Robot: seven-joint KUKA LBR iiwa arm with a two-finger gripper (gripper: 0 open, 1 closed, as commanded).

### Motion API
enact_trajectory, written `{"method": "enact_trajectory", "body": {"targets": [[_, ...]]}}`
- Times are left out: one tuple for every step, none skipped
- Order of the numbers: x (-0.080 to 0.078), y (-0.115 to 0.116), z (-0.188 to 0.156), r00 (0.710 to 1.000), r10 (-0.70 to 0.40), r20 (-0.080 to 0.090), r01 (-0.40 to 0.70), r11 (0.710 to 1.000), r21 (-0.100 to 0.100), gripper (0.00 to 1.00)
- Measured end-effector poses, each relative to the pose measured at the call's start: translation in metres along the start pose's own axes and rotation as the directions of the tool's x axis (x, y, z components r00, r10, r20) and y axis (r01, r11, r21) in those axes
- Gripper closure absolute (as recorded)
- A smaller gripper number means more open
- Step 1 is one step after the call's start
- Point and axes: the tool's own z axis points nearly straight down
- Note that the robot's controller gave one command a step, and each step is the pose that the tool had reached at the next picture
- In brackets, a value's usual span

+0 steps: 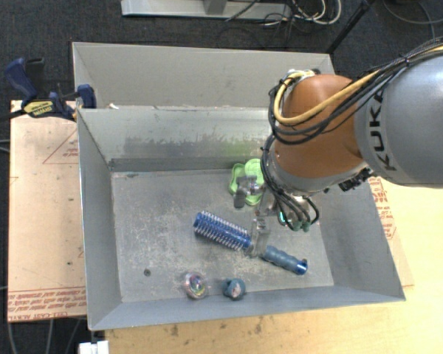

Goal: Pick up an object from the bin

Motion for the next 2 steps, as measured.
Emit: {"method": "enact_trajectory", "body": {"targets": [[-0.0072,-0.0031,0.1138,0.985,0.174,0.004,-0.174,0.985,-0.001,0.0],[-0.0076,-0.0031,0.1112,0.985,0.175,0.006,-0.175,0.985,-0.002,1.0]]}}
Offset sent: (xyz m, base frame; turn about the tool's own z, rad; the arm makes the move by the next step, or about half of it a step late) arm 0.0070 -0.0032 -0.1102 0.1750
